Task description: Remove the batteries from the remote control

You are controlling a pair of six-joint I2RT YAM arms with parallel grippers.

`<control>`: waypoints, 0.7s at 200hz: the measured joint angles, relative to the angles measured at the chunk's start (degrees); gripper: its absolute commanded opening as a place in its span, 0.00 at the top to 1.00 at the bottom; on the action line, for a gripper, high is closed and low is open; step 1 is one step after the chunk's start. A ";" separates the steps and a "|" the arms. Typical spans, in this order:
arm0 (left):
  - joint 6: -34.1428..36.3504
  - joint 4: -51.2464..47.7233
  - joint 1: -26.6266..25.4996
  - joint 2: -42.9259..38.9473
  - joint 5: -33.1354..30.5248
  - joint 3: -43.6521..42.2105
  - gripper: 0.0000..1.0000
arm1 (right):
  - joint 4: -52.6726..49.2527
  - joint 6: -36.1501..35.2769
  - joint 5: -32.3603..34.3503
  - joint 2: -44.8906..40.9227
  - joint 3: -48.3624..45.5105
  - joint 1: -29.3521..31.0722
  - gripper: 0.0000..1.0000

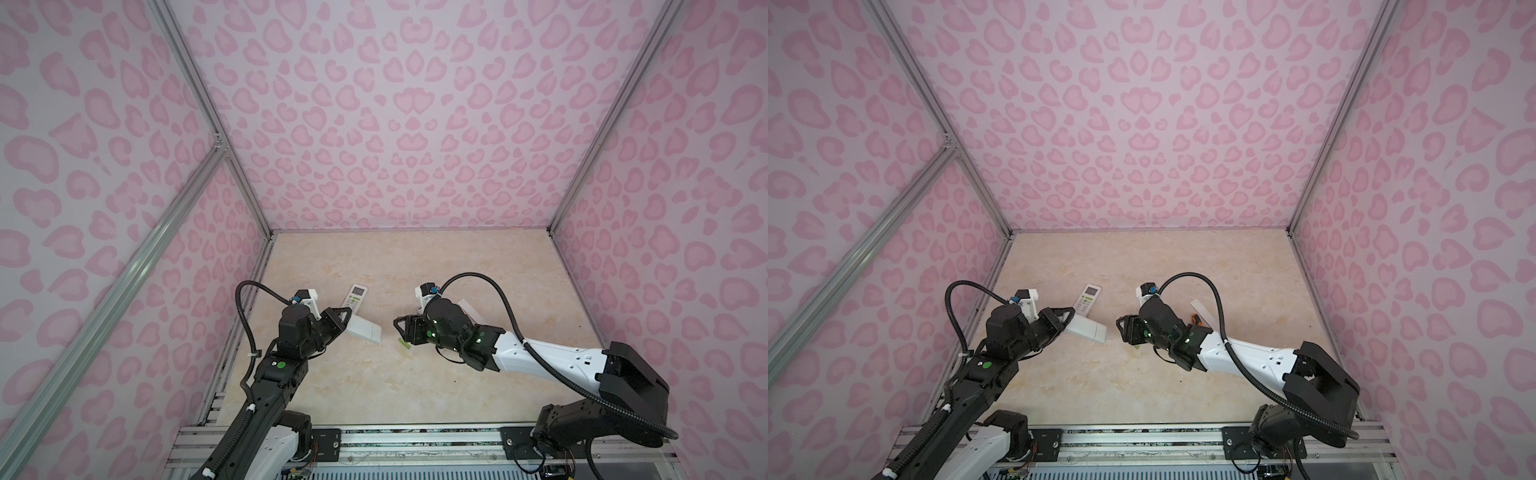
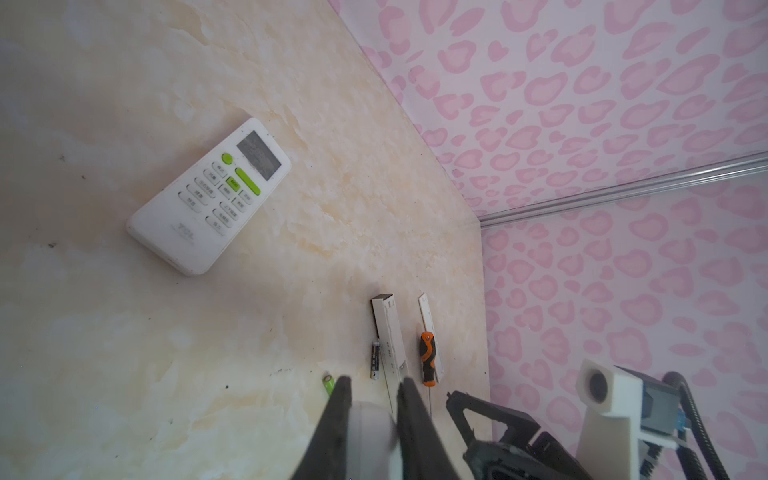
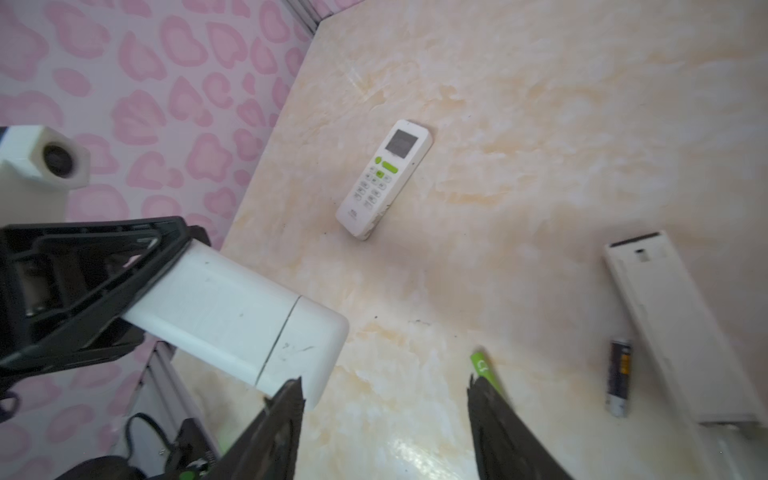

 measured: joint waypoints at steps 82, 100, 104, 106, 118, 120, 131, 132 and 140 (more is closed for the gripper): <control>-8.39 16.46 0.09 5.84 7.48 -3.19 0.96 | 23.21 17.25 -11.08 7.45 -7.06 -1.79 0.43; -9.27 18.16 0.24 6.47 8.28 -3.19 0.96 | 26.56 18.88 -11.85 8.07 -7.30 -2.19 0.53; -9.35 18.53 0.24 6.62 8.41 -3.19 0.96 | 27.19 19.23 -12.07 8.15 -7.37 -2.32 0.55; -9.35 18.62 0.24 6.67 8.48 -3.19 0.96 | 27.45 19.50 -12.17 8.20 -7.41 -2.43 0.56; -9.55 19.32 0.24 7.06 8.63 -3.19 0.96 | 28.98 20.00 -12.39 8.37 -7.76 -2.71 0.62; -9.53 19.37 0.24 7.10 8.66 -3.19 0.96 | 29.16 20.17 -12.33 8.37 -7.85 -2.75 0.63; -9.49 19.76 0.26 7.41 8.61 -3.17 0.96 | 29.99 21.11 -12.61 8.50 -8.28 -3.10 0.64; -9.49 19.78 0.26 7.45 8.61 -3.17 0.96 | 30.03 21.14 -12.61 8.50 -8.28 -3.13 0.64; -9.51 19.78 0.26 7.76 8.63 -3.10 0.96 | 30.64 21.49 -12.81 8.61 -8.59 -3.34 0.64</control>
